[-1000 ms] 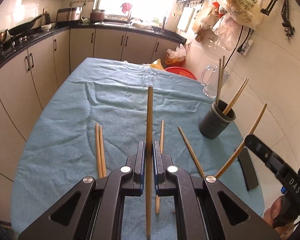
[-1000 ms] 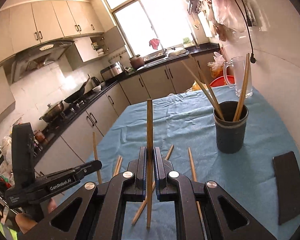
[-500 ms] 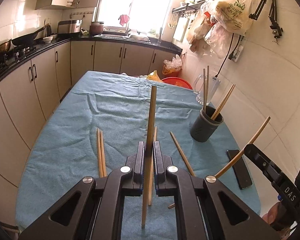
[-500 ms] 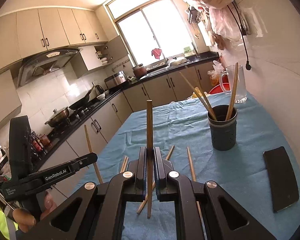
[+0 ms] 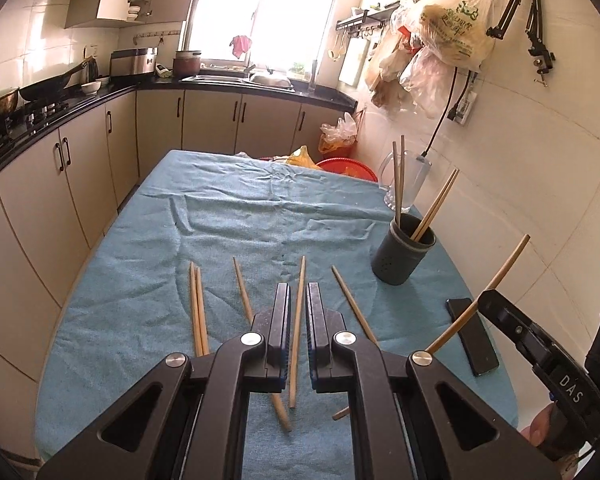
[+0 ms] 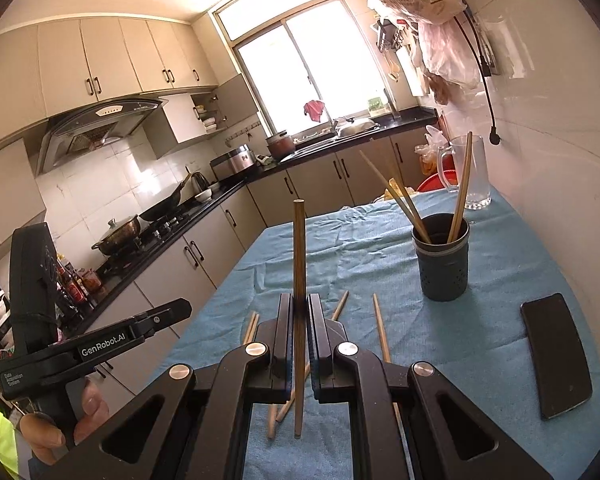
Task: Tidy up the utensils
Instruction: 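Lift the right tool's chopstick toward the black cup while the left tool carries its own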
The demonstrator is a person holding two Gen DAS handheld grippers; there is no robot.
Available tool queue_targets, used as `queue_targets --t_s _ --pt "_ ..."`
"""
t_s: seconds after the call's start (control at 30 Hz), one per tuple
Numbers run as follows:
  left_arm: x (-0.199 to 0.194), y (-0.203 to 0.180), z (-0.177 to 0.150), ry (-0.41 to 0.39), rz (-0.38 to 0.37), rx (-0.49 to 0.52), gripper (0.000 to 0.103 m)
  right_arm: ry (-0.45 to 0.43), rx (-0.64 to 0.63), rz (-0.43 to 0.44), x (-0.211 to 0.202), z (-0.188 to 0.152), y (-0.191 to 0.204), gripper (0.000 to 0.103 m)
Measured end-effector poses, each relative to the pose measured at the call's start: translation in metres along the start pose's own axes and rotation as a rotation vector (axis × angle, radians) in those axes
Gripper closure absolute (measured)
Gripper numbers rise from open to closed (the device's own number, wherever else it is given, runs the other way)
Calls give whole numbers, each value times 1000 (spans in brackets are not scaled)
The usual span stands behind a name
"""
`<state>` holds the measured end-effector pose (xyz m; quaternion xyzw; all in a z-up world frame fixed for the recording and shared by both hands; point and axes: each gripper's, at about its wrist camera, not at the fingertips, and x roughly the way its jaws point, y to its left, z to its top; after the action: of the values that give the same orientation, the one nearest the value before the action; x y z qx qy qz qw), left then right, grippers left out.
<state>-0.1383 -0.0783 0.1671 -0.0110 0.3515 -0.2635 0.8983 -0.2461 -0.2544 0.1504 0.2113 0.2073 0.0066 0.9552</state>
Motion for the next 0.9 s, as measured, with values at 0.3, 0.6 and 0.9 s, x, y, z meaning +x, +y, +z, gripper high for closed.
queue_targets --t_s 0.3,0.6,0.9 --pt "98 35 6 294 30 -113 62 11 28 -9 0 -1 -10 96" --pt "202 44 0 461 165 -101 78 9 39 -4 -1 -1 -19 96" --pt "220 37 -2 413 292 -28 97 15 56 2 0 -2 -34 96"
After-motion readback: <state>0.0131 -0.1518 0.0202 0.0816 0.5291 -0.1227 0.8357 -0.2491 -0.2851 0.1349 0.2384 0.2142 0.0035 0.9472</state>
